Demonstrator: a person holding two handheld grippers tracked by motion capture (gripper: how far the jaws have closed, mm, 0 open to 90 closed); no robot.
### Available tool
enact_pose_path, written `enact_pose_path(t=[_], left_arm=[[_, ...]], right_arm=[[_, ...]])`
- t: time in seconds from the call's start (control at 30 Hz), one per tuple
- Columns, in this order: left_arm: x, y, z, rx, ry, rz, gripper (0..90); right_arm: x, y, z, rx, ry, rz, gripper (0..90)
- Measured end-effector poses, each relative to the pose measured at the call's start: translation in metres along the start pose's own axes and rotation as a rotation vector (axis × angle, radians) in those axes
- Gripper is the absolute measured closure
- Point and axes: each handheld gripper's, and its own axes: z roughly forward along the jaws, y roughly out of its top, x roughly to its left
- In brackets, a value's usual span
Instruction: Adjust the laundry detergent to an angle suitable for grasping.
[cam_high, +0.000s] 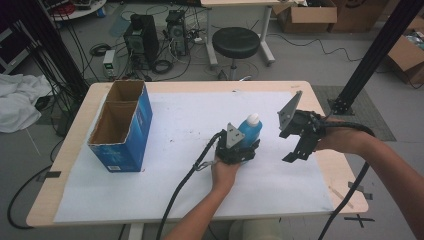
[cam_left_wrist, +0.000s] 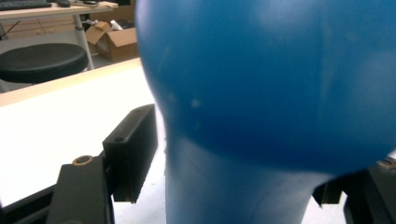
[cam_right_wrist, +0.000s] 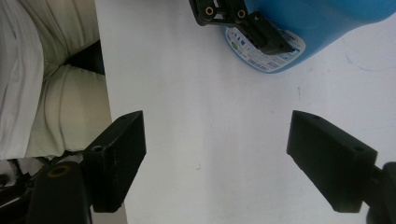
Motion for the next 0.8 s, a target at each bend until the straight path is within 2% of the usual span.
enact_pose_path(t=[0.5,0.8], left_arm=[[-0.0007,-0.0002,-0.0006,0.007,-0.002,0.006,34.7],[-0.0024,-0.0001,-0.0019,0.013,0.000,0.037,42.7]], right_arm=[[0.0007,0.0017,0.0004,-0.003,0.001,-0.002,19.6],[0.0010,0.0000,-0.0002,-0.004,-0.001,0.001,19.6]])
